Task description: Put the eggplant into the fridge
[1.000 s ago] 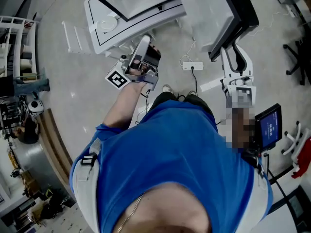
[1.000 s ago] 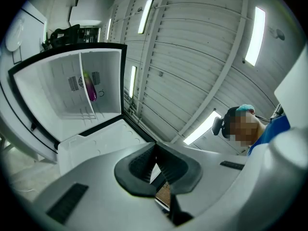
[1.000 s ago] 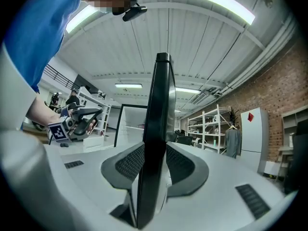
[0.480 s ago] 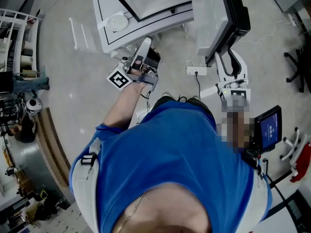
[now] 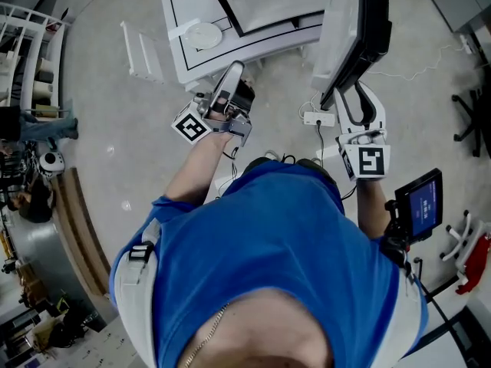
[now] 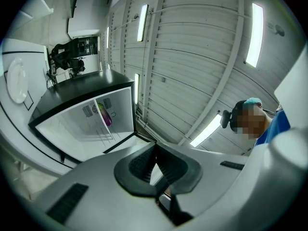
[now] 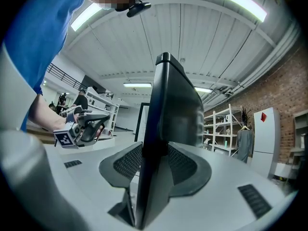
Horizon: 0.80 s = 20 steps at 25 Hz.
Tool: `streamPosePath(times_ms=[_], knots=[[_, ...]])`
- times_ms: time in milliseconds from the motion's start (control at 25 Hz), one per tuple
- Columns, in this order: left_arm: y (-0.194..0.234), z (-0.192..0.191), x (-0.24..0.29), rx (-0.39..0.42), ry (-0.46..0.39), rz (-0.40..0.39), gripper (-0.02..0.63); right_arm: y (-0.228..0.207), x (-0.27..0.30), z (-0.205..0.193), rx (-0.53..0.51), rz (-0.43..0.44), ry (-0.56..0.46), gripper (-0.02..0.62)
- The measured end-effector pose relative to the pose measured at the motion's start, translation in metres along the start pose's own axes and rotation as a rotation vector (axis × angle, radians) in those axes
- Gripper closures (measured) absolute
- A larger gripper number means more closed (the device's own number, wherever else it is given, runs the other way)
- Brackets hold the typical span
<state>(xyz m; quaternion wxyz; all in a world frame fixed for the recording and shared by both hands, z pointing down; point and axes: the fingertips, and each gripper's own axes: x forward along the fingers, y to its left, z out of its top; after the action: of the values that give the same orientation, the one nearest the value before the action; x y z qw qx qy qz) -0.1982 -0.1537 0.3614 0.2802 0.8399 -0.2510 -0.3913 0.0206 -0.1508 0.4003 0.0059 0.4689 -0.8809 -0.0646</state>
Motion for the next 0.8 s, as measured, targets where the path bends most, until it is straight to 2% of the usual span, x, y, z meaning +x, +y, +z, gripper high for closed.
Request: streamPosePath(times_ms=[240, 680, 800], knots=[[0.021, 0.039, -0.041, 0.018, -0.009, 0.019, 0.598, 0.05, 0.04, -0.007, -0.033, 0.027, 0.012, 0.44], [0.033, 0.071, -0.077, 0.037, -0.027, 0.044, 0.598, 0.09, 0.095, -0.008, -0.067, 0.073, 0.046, 0.442], [0.038, 0.076, -0.079, 0.047, -0.031, 0.06, 0.598, 0.095, 0.109, -0.003, -0.065, 0.095, 0.024, 0.442]])
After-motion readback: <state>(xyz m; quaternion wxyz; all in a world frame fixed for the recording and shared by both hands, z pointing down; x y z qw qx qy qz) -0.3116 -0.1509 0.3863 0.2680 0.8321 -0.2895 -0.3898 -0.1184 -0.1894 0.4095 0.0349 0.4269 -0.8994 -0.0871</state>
